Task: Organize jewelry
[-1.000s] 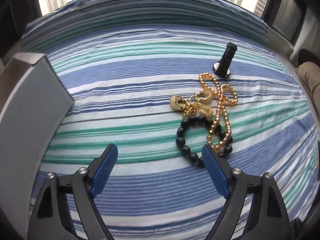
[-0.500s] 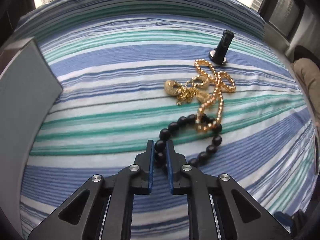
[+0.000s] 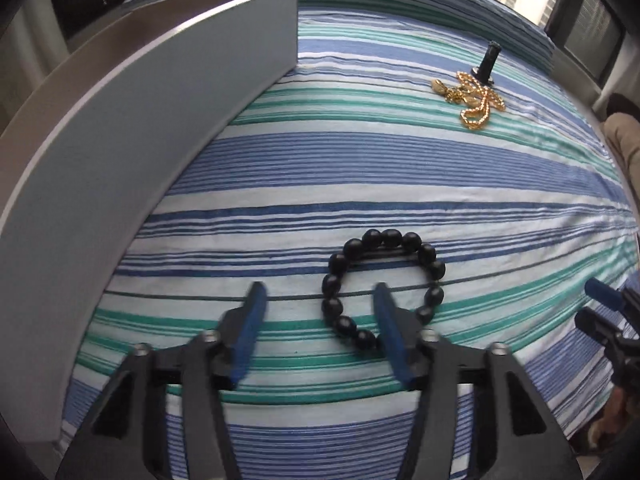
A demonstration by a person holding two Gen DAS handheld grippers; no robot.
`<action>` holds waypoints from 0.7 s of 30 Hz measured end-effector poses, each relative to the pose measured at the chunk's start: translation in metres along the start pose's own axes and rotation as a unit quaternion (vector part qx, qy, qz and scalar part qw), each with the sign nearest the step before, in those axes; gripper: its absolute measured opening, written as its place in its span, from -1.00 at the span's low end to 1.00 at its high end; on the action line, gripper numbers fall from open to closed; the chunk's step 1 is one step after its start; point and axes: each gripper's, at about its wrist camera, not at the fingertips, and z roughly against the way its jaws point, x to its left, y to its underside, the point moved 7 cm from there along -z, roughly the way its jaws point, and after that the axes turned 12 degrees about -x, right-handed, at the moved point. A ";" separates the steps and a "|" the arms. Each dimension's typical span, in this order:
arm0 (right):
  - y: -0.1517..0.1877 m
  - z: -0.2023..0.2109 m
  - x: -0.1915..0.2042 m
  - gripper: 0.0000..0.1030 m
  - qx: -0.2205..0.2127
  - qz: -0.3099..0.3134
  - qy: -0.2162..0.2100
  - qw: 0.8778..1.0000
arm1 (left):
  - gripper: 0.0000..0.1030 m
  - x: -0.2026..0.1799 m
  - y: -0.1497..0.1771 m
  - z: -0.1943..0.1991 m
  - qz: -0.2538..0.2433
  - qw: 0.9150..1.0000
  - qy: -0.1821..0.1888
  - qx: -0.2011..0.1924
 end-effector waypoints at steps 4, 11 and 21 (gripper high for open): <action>-0.039 0.002 -0.006 0.28 0.028 -0.046 -0.033 0.998 | 0.54 0.002 -0.007 0.012 0.013 1.000 0.012 -0.024; -0.152 -0.049 -0.038 0.28 0.026 -0.063 -0.007 0.998 | 0.63 0.014 -0.014 0.033 0.035 0.998 0.008 -0.050; -0.193 -0.185 -0.067 -0.21 0.053 -0.048 0.049 0.996 | 0.64 0.051 0.007 0.042 0.064 0.997 -0.023 -0.040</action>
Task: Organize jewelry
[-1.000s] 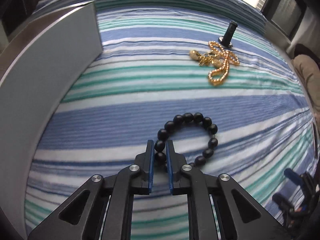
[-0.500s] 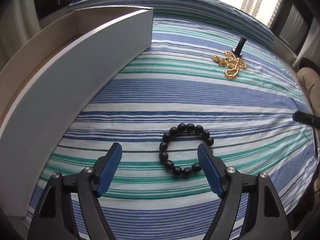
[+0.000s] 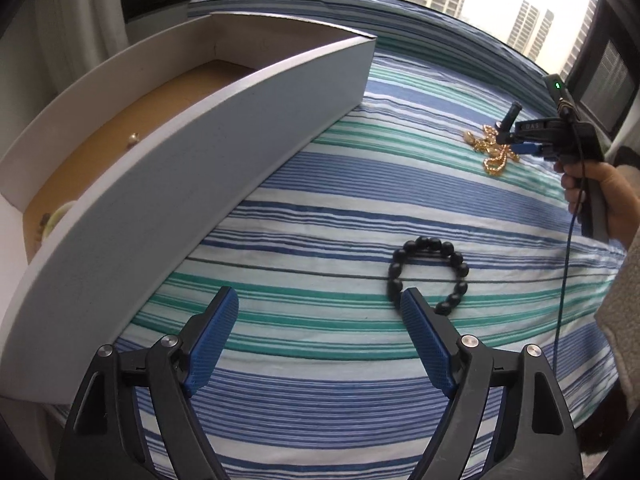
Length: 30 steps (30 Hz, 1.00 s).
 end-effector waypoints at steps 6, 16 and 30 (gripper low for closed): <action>0.012 0.004 0.001 -0.84 0.013 0.007 -0.017 1.000 | 0.64 0.002 0.007 -0.003 0.002 1.000 0.003 0.010; 0.094 0.120 0.022 -0.84 0.028 0.033 -0.116 0.992 | 0.64 -0.007 0.007 0.004 -0.008 1.000 0.011 0.003; 0.215 0.196 -0.005 0.13 -0.024 0.023 -0.025 0.999 | 0.79 -0.022 0.020 0.013 -0.035 0.999 0.014 0.024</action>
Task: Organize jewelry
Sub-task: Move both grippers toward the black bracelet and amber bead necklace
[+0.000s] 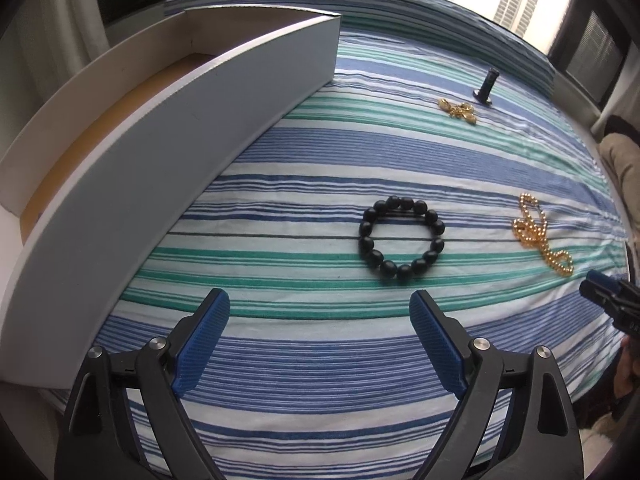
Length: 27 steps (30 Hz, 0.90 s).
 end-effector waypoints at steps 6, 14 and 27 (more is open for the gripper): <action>0.013 0.006 0.003 0.13 0.006 0.037 0.024 0.999 | 0.79 -0.002 0.007 -0.001 -0.006 1.000 -0.004 0.012; 0.021 0.006 0.013 0.13 0.006 0.029 0.007 1.000 | 0.79 -0.015 0.010 -0.001 -0.025 0.999 -0.005 0.019; 0.030 0.004 0.042 0.13 0.017 0.054 -0.009 0.998 | 0.80 -0.019 0.009 0.002 -0.040 0.999 -0.010 0.010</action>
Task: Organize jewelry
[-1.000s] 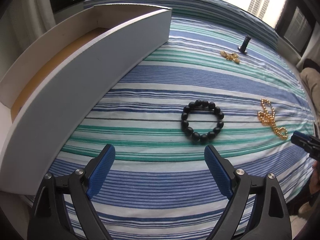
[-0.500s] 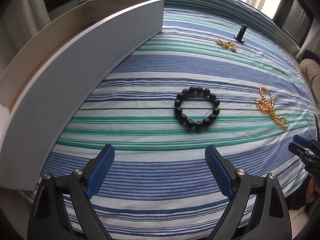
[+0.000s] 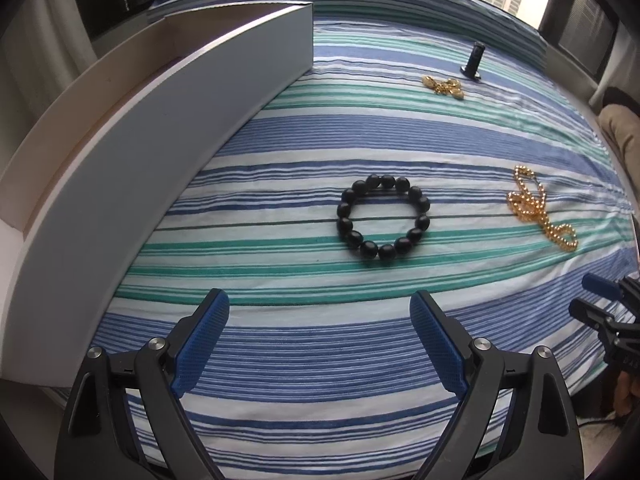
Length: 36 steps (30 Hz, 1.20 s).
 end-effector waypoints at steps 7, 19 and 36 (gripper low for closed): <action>0.002 -0.003 0.010 0.13 0.006 0.010 -0.006 1.000 | 0.80 0.001 0.001 -0.002 -0.004 1.000 -0.001 0.002; 0.004 0.000 -0.006 0.13 0.008 -0.005 0.002 1.000 | 0.82 0.007 0.008 -0.027 -0.002 0.999 0.018 0.034; -0.063 -0.073 -0.016 0.23 0.022 0.095 0.013 0.995 | 0.94 -0.035 -0.029 -0.087 -0.099 0.992 0.072 0.024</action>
